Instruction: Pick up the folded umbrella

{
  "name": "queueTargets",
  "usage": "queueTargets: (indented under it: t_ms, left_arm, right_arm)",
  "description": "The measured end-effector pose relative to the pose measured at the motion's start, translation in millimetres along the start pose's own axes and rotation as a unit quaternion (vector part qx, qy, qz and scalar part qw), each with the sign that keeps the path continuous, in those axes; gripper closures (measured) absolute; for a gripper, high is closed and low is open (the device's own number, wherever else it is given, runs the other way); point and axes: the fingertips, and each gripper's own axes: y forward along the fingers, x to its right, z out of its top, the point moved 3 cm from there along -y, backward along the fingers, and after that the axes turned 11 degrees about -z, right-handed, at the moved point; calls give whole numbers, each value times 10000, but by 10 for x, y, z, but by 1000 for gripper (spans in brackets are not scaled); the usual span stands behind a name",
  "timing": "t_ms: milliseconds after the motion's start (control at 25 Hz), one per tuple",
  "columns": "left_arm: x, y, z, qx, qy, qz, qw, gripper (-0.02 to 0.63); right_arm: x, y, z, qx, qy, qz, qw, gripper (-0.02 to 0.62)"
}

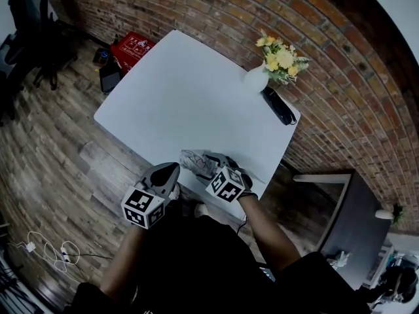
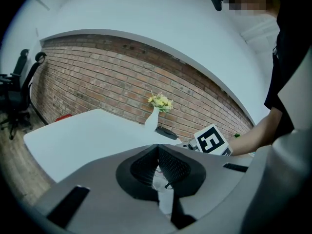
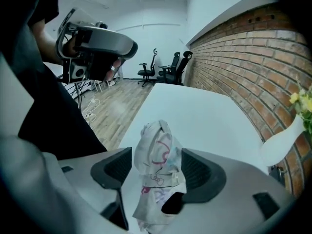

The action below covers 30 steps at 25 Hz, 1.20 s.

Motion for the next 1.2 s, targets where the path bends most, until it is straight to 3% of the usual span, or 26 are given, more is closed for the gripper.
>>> queueTargets:
  t_ms: [240, 640, 1200]
  left_arm:
    - [-142, -3, 15, -20, -41, 4, 10000, 592]
    - [-304, -45, -38, -38, -176, 78, 9998, 592]
    - [-337, -87, -88, -101, -254, 220, 9994, 592]
  right_arm:
    - [-30, 226, -66, -548, -529, 133, 9970, 255]
    - [-58, 518, -229, -1174, -894, 432, 9881, 245]
    - [60, 538, -216, -1044, -564, 625, 9910, 288]
